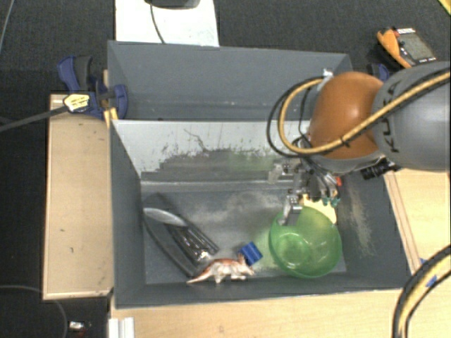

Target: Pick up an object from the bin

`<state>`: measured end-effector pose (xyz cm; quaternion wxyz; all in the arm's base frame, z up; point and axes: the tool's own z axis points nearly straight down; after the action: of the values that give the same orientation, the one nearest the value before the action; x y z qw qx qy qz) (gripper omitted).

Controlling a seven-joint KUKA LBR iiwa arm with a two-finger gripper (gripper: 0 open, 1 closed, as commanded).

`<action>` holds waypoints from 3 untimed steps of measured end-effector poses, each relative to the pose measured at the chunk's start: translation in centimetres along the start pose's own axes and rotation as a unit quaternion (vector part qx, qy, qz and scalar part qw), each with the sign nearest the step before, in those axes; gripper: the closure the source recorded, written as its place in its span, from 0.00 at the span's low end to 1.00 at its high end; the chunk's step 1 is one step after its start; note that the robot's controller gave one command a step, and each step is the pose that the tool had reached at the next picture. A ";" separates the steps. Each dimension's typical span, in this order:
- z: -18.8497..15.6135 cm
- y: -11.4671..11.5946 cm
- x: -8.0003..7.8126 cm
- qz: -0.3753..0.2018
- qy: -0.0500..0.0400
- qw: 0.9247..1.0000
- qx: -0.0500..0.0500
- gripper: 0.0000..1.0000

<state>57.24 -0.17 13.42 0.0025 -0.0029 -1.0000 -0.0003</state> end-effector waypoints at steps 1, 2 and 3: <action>-0.5 0.0 -0.2 0.000 -0.004 1.000 0.000 0.00; 5.3 3.1 5.2 -0.158 -0.005 0.987 0.000 0.00; 3.5 3.5 6.0 -0.270 -0.005 0.963 0.001 0.00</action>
Offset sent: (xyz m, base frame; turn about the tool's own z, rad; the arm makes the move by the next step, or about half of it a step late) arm -0.0623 0.0374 -0.0642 -0.3727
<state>51.23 3.34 9.97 -0.0023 0.2675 -0.9636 0.0002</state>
